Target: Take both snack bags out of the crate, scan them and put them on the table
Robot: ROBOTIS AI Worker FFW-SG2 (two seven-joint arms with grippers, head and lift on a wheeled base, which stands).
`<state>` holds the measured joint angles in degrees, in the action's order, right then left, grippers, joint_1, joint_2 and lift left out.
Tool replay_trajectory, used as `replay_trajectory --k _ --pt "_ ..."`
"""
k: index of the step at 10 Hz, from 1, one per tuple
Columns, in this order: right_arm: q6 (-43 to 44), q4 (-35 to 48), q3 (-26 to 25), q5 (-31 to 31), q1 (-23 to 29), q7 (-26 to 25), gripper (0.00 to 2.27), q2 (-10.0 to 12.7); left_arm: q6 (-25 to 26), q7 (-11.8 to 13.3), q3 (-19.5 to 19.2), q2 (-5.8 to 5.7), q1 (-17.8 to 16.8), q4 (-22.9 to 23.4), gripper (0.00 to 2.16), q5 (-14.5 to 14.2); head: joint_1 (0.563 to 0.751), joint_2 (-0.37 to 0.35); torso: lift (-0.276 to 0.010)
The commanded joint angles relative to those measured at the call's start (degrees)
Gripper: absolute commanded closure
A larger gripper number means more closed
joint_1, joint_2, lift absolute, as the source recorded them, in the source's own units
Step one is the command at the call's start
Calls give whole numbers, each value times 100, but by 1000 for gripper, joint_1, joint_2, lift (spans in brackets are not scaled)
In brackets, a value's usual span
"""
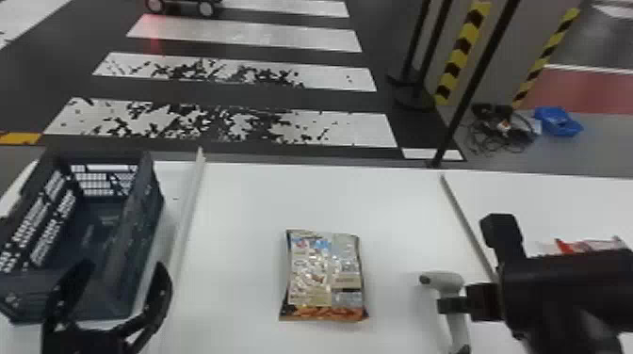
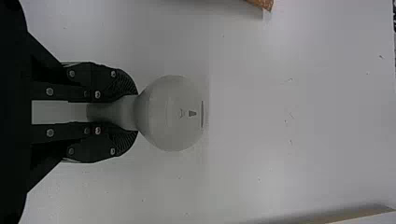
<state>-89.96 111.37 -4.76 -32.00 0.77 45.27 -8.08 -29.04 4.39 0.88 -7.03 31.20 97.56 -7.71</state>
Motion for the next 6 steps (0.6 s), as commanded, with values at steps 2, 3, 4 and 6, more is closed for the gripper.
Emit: replay_trajectory --k 2,3,4,6 --pt "-12 -71 10 18 -7 -89 2253 8 0 0 -9 0 0 0 83 -3 695 -133 -91" --pt "-12 -71 1 27 -7 -124 2253 8 0 0 0 0 -9 -17 83 -3 695 -134 -91" --pt "-12 -71 -8 45 -7 -194 2253 8 0 0 0 0 -18 -17 83 -3 695 -135 -91" --pt "-12 -133 -34 159 -42 -344 2057 17 0 0 0 0 -18 -17 83 -3 695 -139 -91"
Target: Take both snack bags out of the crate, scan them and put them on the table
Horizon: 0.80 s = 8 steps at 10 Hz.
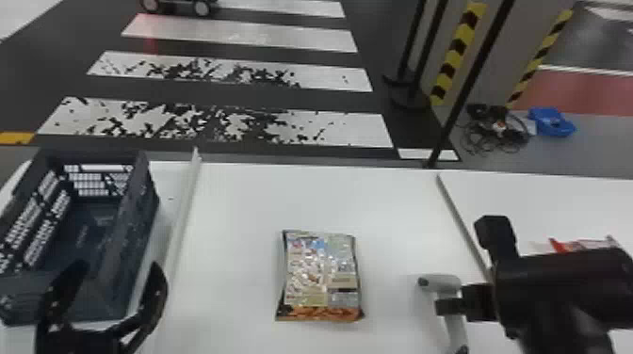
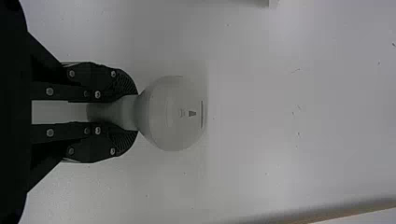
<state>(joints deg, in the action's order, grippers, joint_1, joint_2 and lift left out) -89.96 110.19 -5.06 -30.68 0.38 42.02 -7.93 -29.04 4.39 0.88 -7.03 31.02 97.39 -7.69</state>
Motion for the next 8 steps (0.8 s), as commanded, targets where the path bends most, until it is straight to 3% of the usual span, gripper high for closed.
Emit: replay_trajectory --k 1,2,3,6,8 --pt "-12 -15 -12 53 -12 -62 1507 11 0 0 0 0 0 8 83 -4 695 -142 -91" --pt "-12 -15 -21 133 -29 -123 680 11 0 0 0 0 0 17 83 -4 695 -143 -91" --pt "-12 -15 -21 150 -29 -194 60 20 0 0 0 0 0 8 83 -4 695 -143 -91" --pt "-12 117 -65 220 -21 -387 46 37 0 0 0 0 9 17 83 4 695 -145 -91" --pt "-12 653 -170 220 41 -457 53 81 0 0 0 0 18 35 83 4 695 -148 -91"
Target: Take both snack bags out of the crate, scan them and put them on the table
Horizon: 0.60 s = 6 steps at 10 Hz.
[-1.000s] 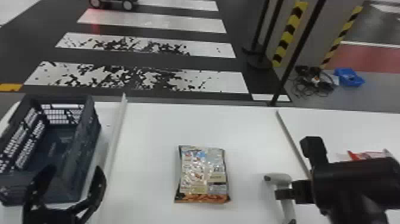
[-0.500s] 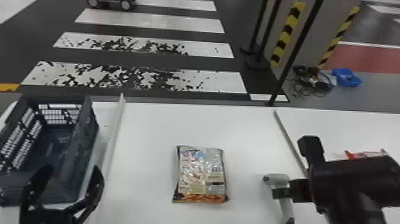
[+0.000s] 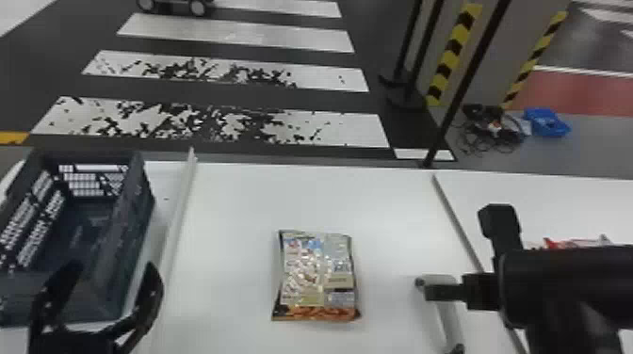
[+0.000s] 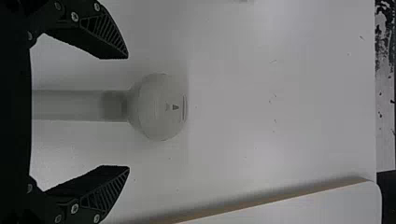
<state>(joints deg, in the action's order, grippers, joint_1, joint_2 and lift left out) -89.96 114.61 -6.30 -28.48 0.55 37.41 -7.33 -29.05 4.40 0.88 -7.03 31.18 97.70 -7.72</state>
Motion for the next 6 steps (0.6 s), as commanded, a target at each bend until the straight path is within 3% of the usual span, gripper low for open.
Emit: replay_trajectory --k 1,2,4,6 --pt "-12 624 -74 0 94 -15 60 47 1 0 0 0 2 13 83 -2 695 -150 -91" --pt "-12 950 -65 18 129 -6 63 74 -16 0 0 0 2 4 83 -2 695 -149 -91" --pt "-12 1248 -82 659 182 -6 60 118 -16 0 0 0 2 -5 83 -2 695 -137 -91" --pt "-12 1363 -47 1125 252 3 73 170 1 0 -9 0 2 -14 83 -2 695 -87 -91"
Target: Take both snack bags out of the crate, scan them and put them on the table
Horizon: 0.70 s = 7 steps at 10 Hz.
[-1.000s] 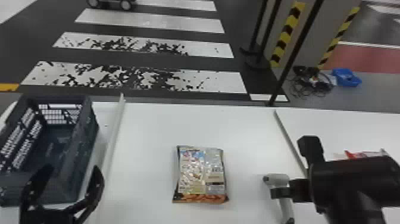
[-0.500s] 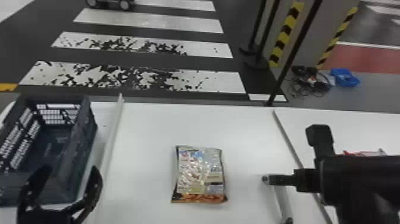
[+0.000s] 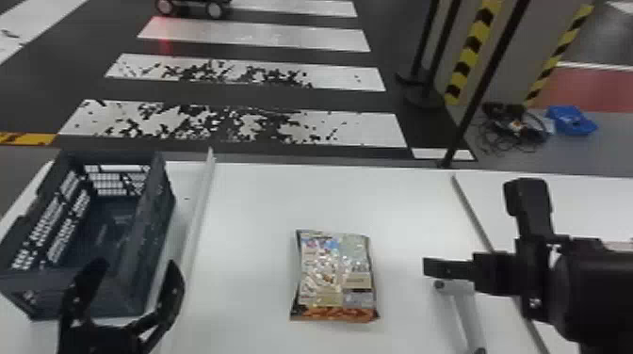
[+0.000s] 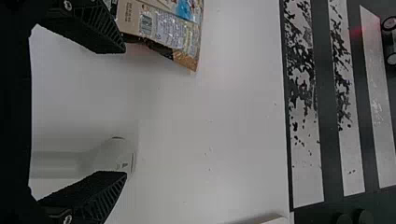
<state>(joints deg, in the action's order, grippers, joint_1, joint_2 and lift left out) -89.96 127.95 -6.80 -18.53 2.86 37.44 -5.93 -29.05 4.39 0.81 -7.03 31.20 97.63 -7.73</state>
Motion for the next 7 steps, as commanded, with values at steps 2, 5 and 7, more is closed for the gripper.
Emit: replay_trajectory --k 2,5,7 --pt "-12 20 12 579 74 9 73 74 1 0 -2 0 0 -24 83 -9 695 -49 -91" --pt "-12 -560 21 1009 57 9 73 162 1 0 7 0 -9 -42 83 0 695 8 -91" --pt "-12 -964 82 1194 -14 9 76 206 1 0 -2 0 -9 -42 83 0 695 34 -91"
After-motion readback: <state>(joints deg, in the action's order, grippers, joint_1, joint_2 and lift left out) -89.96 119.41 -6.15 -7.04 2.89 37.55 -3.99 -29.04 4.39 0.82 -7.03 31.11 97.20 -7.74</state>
